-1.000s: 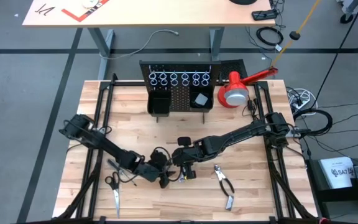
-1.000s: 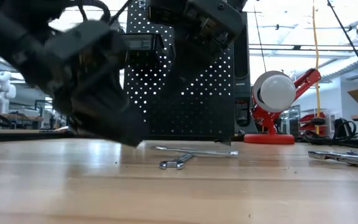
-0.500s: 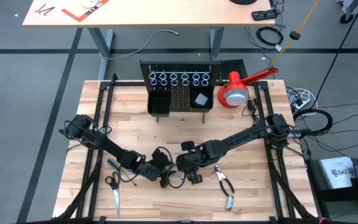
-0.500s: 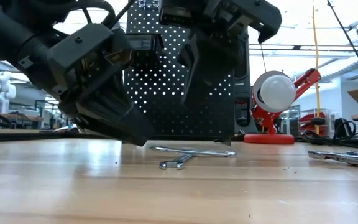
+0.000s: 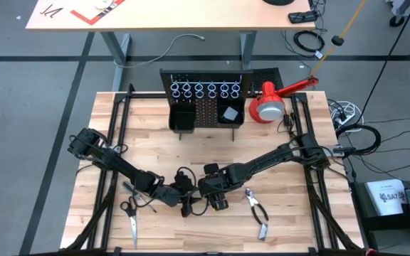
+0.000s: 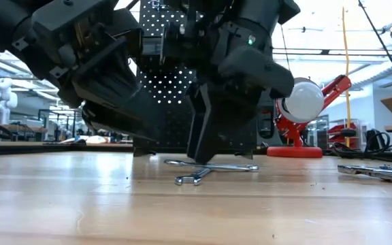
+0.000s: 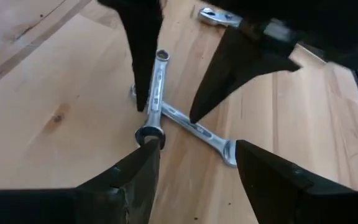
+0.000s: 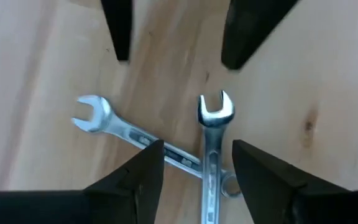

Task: Hang tools onto peg board
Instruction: Hang the bottom wrench on the pegboard

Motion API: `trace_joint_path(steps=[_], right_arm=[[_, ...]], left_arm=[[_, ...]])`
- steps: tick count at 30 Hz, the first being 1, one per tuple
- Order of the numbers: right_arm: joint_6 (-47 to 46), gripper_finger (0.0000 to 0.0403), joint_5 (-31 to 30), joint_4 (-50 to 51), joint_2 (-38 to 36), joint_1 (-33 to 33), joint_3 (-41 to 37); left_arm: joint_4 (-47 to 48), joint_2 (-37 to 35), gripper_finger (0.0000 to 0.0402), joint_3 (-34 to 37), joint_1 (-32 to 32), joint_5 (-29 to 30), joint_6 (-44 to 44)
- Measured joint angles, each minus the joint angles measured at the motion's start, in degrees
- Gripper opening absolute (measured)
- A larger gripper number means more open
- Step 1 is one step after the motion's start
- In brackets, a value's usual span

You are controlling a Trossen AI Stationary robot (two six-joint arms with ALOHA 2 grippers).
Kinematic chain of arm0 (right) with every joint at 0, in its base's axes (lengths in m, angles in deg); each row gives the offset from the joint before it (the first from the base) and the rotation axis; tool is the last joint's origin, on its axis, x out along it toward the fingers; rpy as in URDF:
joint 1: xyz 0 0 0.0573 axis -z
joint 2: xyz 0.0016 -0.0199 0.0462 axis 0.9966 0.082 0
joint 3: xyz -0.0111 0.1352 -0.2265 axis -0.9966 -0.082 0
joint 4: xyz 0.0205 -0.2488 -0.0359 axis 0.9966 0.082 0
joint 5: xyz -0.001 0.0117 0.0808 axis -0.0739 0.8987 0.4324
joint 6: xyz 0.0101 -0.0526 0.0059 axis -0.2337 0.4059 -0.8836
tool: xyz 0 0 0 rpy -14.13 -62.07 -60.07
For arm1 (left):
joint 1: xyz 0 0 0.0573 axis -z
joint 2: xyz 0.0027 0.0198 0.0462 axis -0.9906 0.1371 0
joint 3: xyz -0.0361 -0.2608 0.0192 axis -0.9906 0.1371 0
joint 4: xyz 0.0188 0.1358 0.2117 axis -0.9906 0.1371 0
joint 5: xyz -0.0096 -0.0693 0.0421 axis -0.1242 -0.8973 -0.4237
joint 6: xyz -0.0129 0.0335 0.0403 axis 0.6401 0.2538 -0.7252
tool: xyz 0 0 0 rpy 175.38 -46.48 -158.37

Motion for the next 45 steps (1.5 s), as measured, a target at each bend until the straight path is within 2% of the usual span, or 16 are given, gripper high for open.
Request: trace_joint_path(steps=[10,26,35,45], right_arm=[[-2.1,0.0135,0.1,-0.5,1.0,1.4,0.1],[-3.8,0.0004,3.0,-0.9,3.2,3.0,0.2],[-3.8,0.0009,4.1,-4.0,4.5,2.7,0.2],[-3.4,0.0101,4.6,-5.3,3.6,2.7,0.0]], left_arm=[[-0.2,0.0,0.0218,0.0,0.3,0.0,-0.4],[-0.2,0.0,0.0218,0.0,0.3,0.0,-0.5],[-0.2,0.0,0.0218,0.0,0.3,-0.1,-0.5],[0.0,0.0,0.0218,0.0,0.3,-0.3,-0.5]])
